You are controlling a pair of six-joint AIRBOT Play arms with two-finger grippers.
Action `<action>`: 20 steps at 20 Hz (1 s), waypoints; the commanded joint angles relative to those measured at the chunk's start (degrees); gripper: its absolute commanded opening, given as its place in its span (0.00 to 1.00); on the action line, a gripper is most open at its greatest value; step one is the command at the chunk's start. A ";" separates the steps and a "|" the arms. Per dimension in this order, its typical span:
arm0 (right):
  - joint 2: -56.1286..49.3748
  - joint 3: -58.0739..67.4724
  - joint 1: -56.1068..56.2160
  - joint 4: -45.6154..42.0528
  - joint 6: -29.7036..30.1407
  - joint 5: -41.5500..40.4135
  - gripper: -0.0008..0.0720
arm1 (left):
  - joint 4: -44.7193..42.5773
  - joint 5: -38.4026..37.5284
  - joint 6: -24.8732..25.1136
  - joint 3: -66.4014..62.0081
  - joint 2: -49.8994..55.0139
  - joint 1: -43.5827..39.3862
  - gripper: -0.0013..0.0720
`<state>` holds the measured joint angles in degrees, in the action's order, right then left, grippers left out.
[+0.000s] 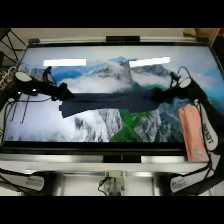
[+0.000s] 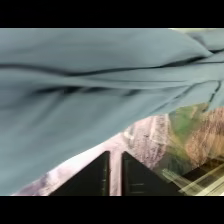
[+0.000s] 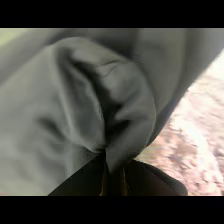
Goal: Fold the shirts.
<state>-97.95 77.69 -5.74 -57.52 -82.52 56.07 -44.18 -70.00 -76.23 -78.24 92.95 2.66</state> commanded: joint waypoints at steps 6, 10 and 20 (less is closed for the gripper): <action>26.08 3.54 0.74 2.60 0.11 14.49 0.11 | 16.63 20.90 0.59 0.15 7.80 -23.39 0.06; 37.22 3.54 0.72 3.52 -5.95 18.99 0.11 | 32.17 31.21 6.14 -2.91 12.02 -34.82 0.06; 38.27 3.54 2.80 3.28 -7.17 19.56 0.11 | 19.21 25.79 0.59 -14.36 15.43 -35.43 0.05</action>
<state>-57.93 81.21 -4.38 -53.98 -91.07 76.44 -15.27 -40.18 -71.61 -91.50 110.32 -36.82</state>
